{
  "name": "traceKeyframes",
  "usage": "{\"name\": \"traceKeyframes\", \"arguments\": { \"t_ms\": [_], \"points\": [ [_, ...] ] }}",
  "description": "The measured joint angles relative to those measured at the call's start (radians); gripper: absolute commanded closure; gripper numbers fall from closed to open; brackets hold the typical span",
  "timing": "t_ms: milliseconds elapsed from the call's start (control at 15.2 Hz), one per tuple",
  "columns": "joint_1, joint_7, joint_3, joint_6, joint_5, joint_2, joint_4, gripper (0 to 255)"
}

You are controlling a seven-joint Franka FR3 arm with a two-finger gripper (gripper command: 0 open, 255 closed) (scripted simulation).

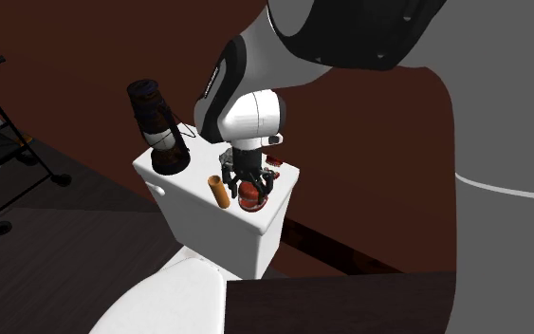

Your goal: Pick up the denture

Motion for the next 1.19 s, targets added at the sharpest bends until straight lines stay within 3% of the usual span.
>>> {"name": "traceKeyframes", "arguments": {
  "t_ms": [1188],
  "points": [
    [-0.016, 0.005, 0.018, -0.124, 0.019, -0.163, -0.037, 255]
  ]
}}
